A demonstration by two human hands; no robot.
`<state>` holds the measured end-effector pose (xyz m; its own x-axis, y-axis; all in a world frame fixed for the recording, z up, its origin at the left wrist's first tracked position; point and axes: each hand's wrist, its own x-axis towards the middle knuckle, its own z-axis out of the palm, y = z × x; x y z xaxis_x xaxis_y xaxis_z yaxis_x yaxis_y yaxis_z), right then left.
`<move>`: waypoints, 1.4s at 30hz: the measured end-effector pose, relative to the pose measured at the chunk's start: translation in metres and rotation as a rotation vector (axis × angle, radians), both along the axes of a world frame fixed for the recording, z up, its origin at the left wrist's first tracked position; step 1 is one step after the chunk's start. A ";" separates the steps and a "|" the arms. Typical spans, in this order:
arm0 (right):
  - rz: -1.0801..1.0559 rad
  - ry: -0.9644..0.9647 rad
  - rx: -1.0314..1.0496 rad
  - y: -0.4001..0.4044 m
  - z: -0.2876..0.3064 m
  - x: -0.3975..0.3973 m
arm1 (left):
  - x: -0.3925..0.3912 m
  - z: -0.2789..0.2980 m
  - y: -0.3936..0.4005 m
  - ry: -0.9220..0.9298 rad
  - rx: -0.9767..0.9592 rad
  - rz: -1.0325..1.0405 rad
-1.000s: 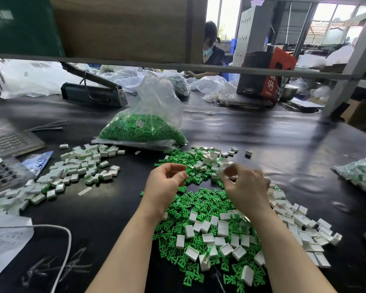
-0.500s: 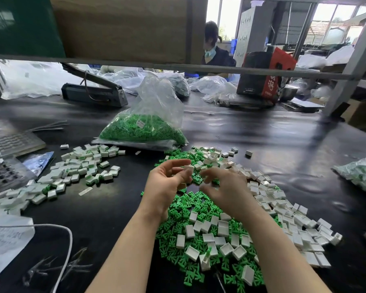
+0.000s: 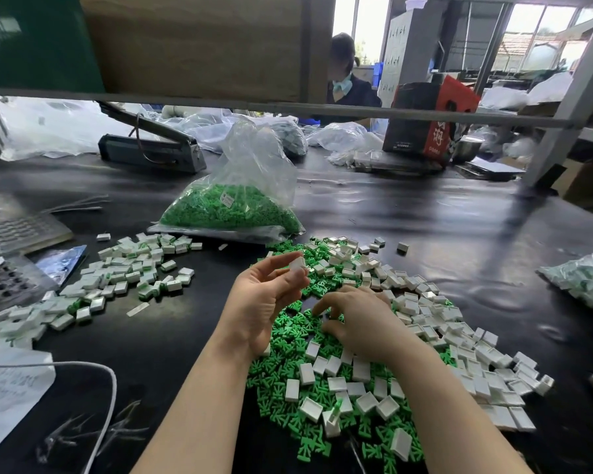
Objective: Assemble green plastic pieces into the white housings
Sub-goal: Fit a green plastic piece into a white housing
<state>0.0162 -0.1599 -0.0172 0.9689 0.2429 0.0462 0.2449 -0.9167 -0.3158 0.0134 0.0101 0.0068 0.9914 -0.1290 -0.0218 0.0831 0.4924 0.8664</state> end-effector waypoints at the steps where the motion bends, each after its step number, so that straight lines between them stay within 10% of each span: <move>1: 0.001 -0.003 0.010 0.000 0.001 0.000 | 0.000 0.000 0.000 0.001 0.013 0.005; 13: 0.005 -0.092 0.104 0.003 0.003 -0.004 | 0.001 -0.001 0.002 0.062 0.108 0.139; 25: -0.115 -0.146 1.248 0.011 0.022 -0.008 | 0.000 -0.002 -0.005 -0.052 0.180 0.096; 42: -0.072 -0.209 1.334 0.015 0.021 -0.007 | -0.003 0.000 -0.009 -0.162 0.264 0.129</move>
<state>0.0095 -0.1449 0.0037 0.9234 -0.1531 0.3519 0.3622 0.0446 -0.9310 0.0107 0.0014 0.0066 0.9925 -0.0127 0.1213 -0.1144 0.2465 0.9624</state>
